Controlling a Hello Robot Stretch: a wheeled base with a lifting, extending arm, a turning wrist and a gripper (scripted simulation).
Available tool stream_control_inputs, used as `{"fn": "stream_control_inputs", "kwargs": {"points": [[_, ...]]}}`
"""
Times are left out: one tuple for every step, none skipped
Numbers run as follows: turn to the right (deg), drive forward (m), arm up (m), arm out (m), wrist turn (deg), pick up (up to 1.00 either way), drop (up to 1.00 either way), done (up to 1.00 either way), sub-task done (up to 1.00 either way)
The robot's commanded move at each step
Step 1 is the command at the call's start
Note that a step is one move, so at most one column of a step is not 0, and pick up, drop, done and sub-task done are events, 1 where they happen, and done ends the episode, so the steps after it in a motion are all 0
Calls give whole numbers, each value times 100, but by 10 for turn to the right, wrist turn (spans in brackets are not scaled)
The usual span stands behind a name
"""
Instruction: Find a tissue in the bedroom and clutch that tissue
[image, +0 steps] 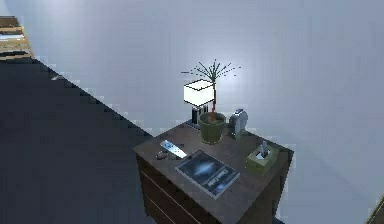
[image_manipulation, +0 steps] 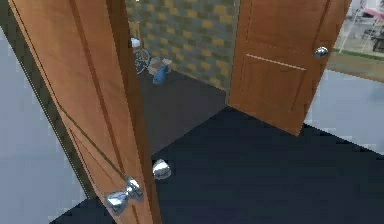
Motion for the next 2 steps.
{"fn": "stream_control_inputs", "kwargs": {"points": [[90,0,0,0,0,0,0,0,0],[0,10,0,0,0,0,0,0,0]]}}
